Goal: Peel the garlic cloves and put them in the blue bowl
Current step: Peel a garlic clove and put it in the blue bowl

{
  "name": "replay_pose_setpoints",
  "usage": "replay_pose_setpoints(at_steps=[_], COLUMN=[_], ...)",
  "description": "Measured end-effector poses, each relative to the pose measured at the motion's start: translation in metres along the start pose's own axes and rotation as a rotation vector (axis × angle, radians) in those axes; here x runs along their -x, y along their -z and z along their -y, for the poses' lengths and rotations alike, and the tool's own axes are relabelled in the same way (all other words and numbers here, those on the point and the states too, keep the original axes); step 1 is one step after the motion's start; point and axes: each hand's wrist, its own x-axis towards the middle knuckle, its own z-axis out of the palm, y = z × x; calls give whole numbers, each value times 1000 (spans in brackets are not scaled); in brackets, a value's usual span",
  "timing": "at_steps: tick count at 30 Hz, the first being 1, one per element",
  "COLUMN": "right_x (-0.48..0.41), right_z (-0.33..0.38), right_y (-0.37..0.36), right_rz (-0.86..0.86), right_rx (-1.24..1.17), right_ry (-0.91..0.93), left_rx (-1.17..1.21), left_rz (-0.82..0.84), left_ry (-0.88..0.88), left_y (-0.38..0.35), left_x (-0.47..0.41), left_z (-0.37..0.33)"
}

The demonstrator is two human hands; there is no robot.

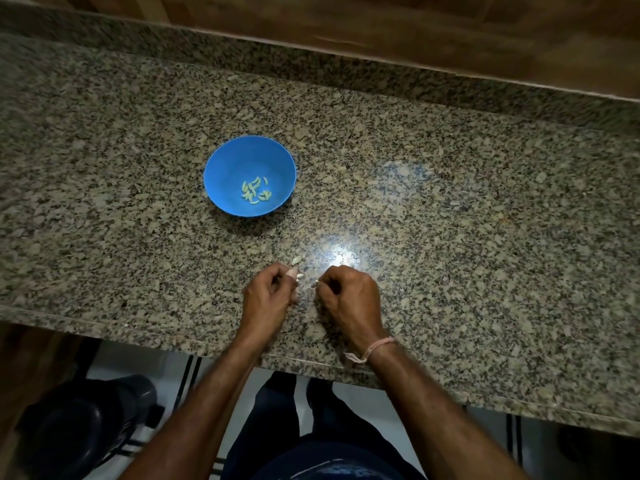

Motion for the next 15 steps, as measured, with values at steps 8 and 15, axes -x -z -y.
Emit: replay_pose_setpoints(at_steps=[8,15], right_x=[1,-3], right_z=[1,7], right_y=[-5,-1], right_rz=[34,103], right_rx=[-291,-601], right_ry=[9,-163], left_rx=[-75,-203], left_rz=[-11,18], left_ry=[-45,-187], left_y=[1,1], left_x=[-1,2], left_z=[5,-3])
